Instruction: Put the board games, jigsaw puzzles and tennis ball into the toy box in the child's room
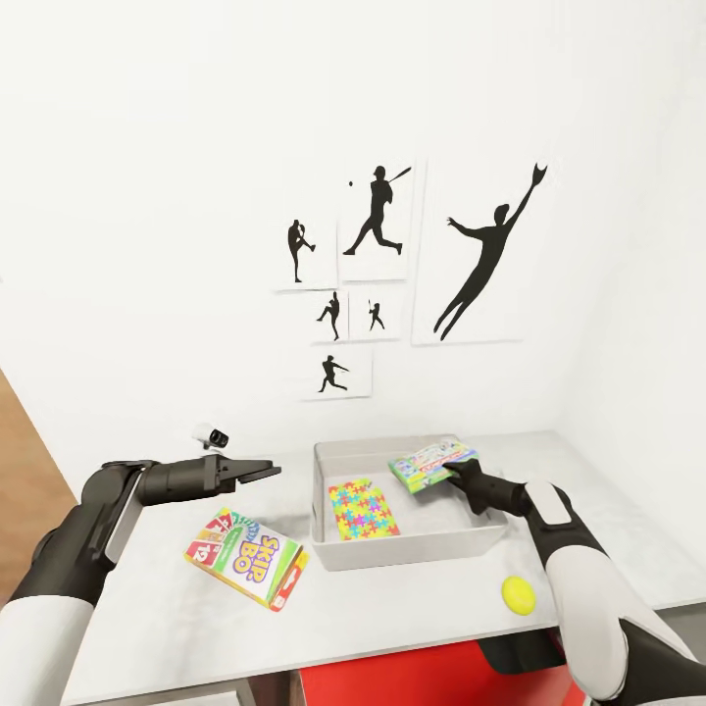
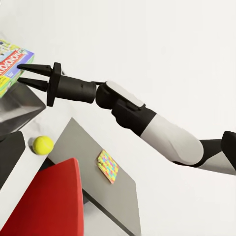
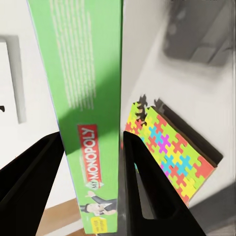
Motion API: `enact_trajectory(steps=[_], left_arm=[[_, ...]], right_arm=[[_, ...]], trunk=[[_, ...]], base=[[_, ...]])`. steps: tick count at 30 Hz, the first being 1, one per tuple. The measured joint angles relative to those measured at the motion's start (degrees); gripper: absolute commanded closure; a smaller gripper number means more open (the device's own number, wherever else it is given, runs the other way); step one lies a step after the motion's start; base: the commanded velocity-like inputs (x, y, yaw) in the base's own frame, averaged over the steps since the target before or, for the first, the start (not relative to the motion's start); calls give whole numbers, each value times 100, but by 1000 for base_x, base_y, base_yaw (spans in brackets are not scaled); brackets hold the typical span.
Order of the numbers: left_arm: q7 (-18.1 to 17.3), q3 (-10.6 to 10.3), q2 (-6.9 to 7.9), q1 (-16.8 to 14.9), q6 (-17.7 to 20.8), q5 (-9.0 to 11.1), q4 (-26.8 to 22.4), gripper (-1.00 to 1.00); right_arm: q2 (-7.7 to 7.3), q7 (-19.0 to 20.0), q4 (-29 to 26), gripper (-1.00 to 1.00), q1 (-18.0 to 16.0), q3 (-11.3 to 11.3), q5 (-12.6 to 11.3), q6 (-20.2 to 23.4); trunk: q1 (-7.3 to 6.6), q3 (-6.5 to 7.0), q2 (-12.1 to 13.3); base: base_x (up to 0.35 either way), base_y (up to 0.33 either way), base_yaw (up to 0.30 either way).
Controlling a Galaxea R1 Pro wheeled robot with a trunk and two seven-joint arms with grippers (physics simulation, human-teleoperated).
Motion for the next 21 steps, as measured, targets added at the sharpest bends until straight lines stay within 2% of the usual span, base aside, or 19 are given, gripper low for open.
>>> enact_trajectory(steps=[11, 21], left_arm=[[0, 0, 2, 0, 3, -3, 3, -100], [0, 0, 7, 0, 3, -4, 2, -100]], right_arm=[[-16, -115, -12, 100, -4, -5, -36, 9], [-8, -119, -12, 100, -28, -5, -66, 6]], trunk=[[0, -5, 0], [0, -83, 1]], base=[[0, 0, 0], [0, 0, 0]])
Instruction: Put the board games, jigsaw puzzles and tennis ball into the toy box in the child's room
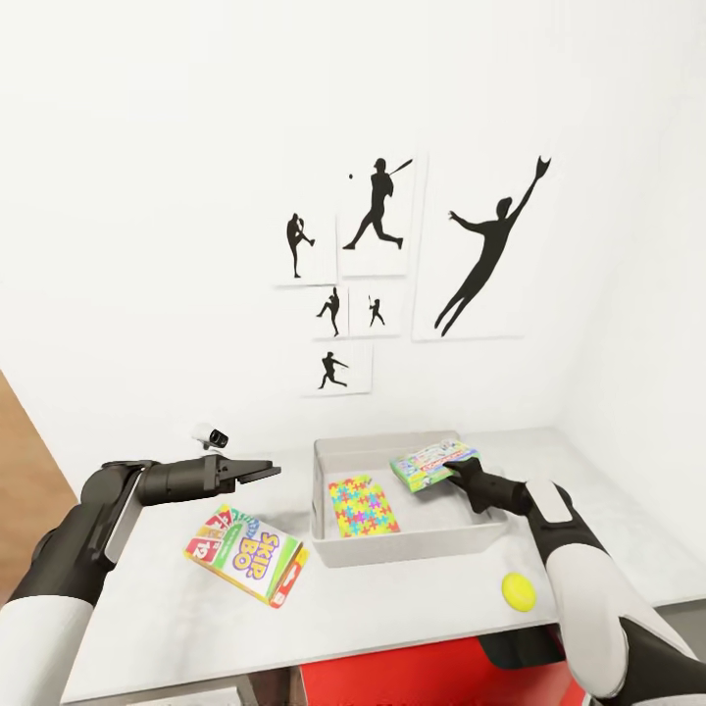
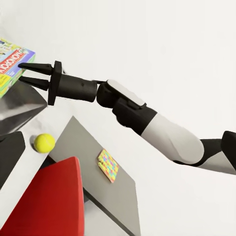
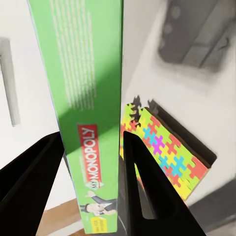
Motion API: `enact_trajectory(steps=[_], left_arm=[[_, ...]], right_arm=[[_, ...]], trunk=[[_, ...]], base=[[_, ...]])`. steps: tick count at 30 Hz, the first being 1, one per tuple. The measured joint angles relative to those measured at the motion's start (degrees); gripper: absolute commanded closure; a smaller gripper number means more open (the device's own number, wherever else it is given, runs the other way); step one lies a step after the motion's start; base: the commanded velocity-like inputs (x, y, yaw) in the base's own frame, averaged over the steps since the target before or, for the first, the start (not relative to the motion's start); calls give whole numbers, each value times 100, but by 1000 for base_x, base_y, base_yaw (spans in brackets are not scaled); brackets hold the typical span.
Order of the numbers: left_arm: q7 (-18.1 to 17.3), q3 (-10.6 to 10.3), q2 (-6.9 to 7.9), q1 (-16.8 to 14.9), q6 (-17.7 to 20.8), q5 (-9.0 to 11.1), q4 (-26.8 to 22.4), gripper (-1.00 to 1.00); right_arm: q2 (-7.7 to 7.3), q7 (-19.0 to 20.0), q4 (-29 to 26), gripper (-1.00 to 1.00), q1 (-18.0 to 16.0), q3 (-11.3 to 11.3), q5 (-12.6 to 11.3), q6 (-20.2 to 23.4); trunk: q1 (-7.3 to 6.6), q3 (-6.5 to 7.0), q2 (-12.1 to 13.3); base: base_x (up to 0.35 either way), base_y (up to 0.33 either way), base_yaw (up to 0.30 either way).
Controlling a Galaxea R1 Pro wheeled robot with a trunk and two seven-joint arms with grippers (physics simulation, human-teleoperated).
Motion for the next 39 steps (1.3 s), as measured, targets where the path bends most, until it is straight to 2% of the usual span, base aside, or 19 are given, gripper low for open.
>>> enact_trajectory(steps=[2, 9, 14, 20, 30, 34, 39], left_arm=[[0, 0, 1, 0, 0, 0, 3, -100], [0, 0, 2, 0, 0, 0, -2, -100], [0, 1, -2, 1, 0, 0, 1, -100], [0, 1, 1, 1, 0, -7, 3, -100], [0, 1, -3, 0, 0, -9, 1, -100], [0, 1, -2, 0, 0, -13, 5, -100], [0, 0, -5, 0, 0, -10, 4, -100]], right_arm=[[14, -9, -1, 100, -61, -1, -109, -3], [29, -361, 3, 100, -134, -5, -173, -3], [12, -534, 19, 100, -258, -7, -444, -10], [6, -995, 39, 100, -338, -6, -607, -27], [-16, -1705, 49, 100, -455, -7, -1067, -268], [-34, -1766, 36, 100, -461, -7, -1251, -270], [-41, -1777, 31, 100, -458, -7, -1343, -259]], trunk=[[0, -18, 0], [0, -83, 0], [0, -129, 0], [0, -185, 0], [0, -278, 0], [0, -315, 0], [0, -353, -1]], base=[[0, 0, 0], [0, 0, 25], [0, 0, 83], [0, 0, 92], [0, 0, 93], [0, 0, 93], [0, 0, 75]])
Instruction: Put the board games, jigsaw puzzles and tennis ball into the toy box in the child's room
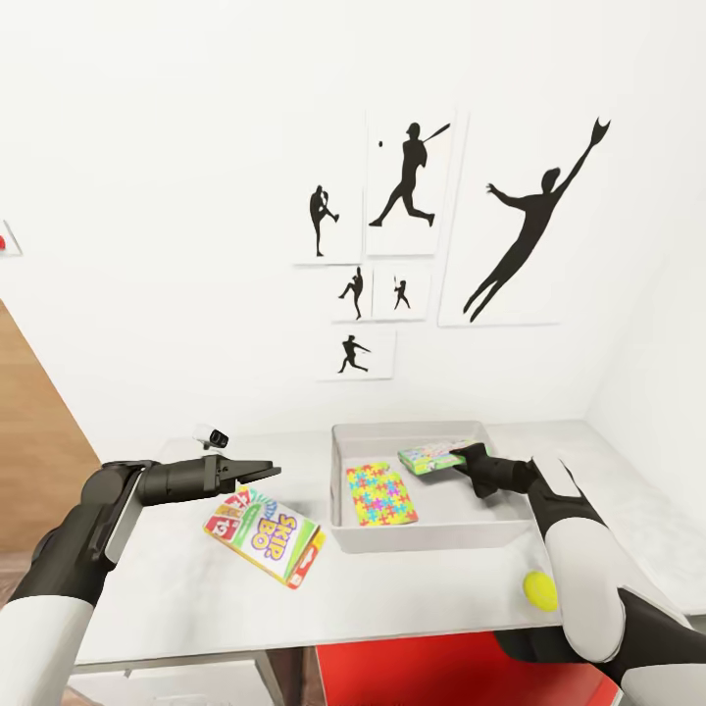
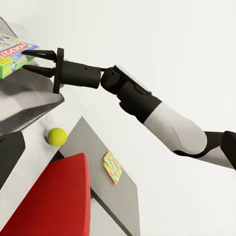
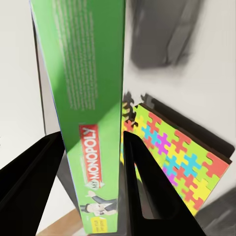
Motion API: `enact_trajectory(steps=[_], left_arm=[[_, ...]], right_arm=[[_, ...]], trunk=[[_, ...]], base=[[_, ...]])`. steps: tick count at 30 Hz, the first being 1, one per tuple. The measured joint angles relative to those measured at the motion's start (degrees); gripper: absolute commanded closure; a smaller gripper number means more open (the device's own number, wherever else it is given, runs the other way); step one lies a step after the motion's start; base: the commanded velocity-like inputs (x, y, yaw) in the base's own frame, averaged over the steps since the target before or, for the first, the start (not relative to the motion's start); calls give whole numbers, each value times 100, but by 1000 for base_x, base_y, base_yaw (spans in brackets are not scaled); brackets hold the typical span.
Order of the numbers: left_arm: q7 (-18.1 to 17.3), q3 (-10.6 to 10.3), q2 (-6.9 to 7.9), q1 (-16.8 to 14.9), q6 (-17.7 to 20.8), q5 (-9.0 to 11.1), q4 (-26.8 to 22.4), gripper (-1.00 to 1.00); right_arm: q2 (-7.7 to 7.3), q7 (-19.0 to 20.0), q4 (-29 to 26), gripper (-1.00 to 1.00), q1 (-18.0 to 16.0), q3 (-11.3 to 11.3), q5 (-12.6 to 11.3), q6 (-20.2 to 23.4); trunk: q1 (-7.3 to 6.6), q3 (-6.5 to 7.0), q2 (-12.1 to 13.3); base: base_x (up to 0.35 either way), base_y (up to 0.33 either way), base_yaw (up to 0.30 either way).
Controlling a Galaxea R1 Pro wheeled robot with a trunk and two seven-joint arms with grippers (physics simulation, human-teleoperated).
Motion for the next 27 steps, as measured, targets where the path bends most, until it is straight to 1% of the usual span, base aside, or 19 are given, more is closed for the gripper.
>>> enact_trajectory(steps=[19, 27], left_arm=[[0, 0, 6, -1, 0, 7, -1, -100], [0, 0, -1, 0, 0, 10, -3, -100]], right_arm=[[-30, -8, -1, 100, 1, -6, -30, 7], [-91, -7, 7, 100, 1, -8, -31, 8]], trunk=[[0, -42, 0], [0, -83, 0]], base=[[0, 0, 4], [0, 0, 0]])
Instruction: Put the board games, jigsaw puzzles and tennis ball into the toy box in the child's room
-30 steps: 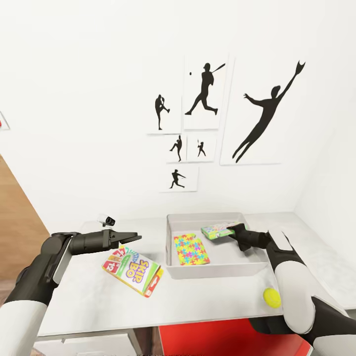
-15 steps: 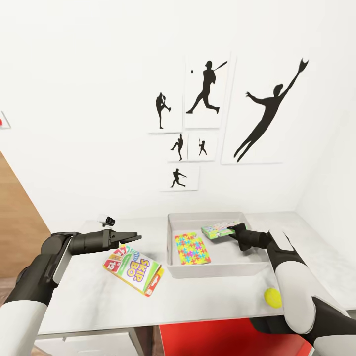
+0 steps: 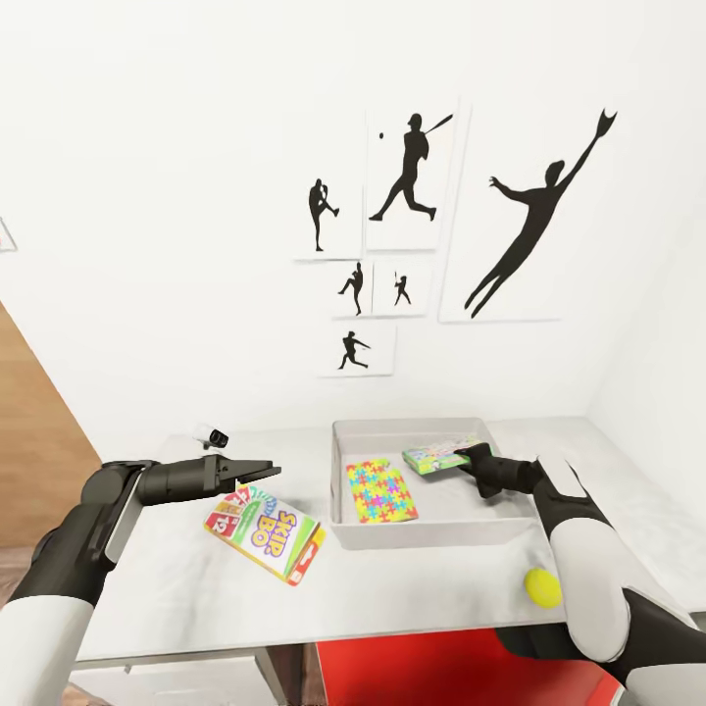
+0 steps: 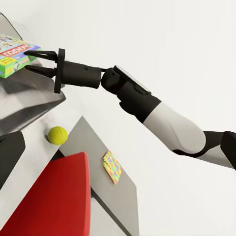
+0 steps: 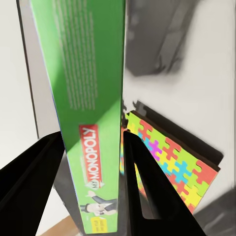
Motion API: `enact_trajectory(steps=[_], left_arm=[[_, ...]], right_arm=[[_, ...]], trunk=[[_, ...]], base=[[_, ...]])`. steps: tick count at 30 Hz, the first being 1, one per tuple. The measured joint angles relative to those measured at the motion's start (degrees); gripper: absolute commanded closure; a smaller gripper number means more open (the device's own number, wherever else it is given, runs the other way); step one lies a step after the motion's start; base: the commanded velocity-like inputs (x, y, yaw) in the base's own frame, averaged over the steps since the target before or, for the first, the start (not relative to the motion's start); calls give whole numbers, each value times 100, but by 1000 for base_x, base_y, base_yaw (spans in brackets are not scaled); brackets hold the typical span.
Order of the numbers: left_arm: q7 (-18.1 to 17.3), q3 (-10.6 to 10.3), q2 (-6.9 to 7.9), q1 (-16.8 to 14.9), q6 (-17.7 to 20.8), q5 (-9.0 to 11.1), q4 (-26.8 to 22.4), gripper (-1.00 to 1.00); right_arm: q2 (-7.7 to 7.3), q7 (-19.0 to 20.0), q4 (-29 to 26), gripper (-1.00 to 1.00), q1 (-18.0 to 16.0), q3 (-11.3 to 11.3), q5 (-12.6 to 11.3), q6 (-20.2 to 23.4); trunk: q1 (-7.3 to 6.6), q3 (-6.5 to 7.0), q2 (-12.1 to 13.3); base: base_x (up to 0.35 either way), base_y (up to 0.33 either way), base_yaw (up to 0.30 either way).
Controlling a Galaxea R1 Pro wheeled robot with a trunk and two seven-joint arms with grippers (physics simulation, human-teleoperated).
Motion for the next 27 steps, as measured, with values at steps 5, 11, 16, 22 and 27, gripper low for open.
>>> enact_trajectory(steps=[5, 11, 16, 22, 27], left_arm=[[0, 0, -1, 0, 0, 0, -1, -100], [0, 0, -1, 0, 0, 0, 0, -100], [0, -2, -1, 0, 0, 0, -1, -100], [0, -9, -1, 0, 0, 0, -1, -100], [0, -9, -1, 0, 0, 0, -1, -100]], right_arm=[[-13, 1, 2, 100, 0, -1, -1, -1], [-8, -1, 1, 100, 0, 0, 1, -8], [-14, 1, 1, 100, 0, -1, 3, -8], [-14, 0, -1, 100, 0, -1, 4, -17], [-21, 4, -8, 100, -4, -1, 12, -25]], trunk=[[0, -45, 0], [0, -101, 0], [0, -149, 0], [0, -205, 0], [0, -253, 0]], base=[[0, 0, 0], [0, 0, 0], [0, 0, 0], [0, 0, 0], [0, 0, 0]])
